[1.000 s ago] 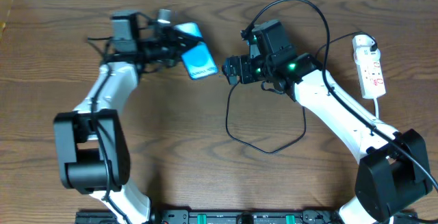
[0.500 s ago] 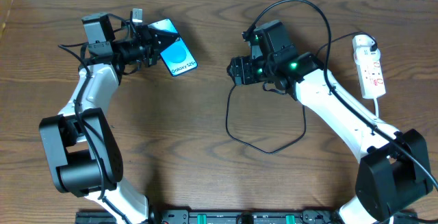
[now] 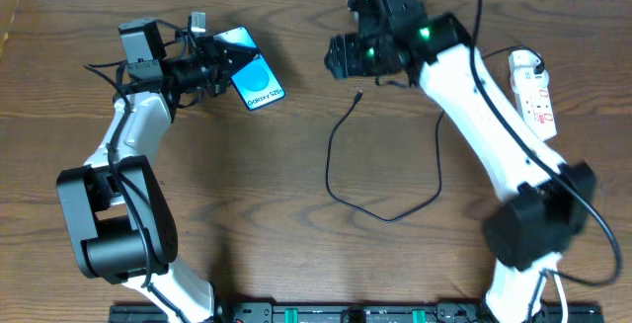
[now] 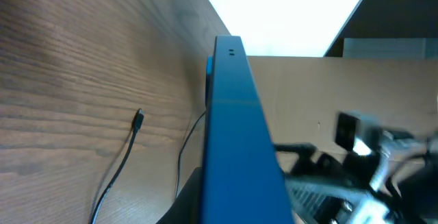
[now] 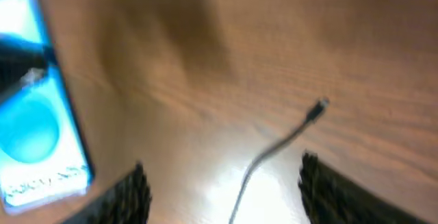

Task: Plug charger to phone and switch on socket
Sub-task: 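Move the right gripper down toward the black cable's USB-C tip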

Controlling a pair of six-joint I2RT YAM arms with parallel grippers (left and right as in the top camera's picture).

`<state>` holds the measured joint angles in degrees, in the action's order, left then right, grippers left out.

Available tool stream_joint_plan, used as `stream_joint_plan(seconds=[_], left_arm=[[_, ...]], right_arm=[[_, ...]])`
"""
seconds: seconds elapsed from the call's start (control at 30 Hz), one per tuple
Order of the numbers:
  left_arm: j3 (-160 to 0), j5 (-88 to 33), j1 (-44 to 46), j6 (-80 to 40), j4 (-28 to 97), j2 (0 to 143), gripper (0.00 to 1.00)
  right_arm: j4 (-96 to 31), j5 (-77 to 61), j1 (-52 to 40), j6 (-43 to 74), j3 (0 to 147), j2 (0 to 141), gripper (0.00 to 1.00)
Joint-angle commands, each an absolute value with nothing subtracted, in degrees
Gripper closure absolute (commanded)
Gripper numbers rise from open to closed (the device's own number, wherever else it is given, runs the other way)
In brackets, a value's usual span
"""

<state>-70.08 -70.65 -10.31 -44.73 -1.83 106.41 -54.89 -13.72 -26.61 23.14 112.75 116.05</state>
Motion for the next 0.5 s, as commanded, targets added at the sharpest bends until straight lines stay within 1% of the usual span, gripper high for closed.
stream_joint_plan(seconds=[0.0,0.17,0.2,0.23,0.37,0.47], left_arm=[[-70.72,-73.06,-10.26,-43.75,-2.17,106.5,0.93],[-70.72,-73.01,-10.26,-43.77,-2.17,106.5,0.93],[-70.72,-72.99,-10.26,-43.75,-2.17,106.5,0.93],[-70.72,-72.93,-10.26,-43.75,-2.17,106.5,0.93],[-70.72,-72.84,-10.26,-43.75,-2.11,106.52,0.93],[-70.72,-72.84,-10.26,-43.75,-1.72,106.5,0.93]], right_arm=[[-57.19,-13.63,-25.02,29.1,116.6,121.84,0.23],[-57.45,-13.65,-24.62,34.33,116.4,126.39,0.39],[-57.43,-13.61,-24.67,34.96,116.38,127.33,0.46],[-57.39,-13.63,-24.77,35.35,116.33,127.85,0.49],[-57.3,-13.63,-25.12,36.25,116.33,130.34,0.56],[-57.43,-13.63,-25.43,37.01,116.33,132.09,0.59]])
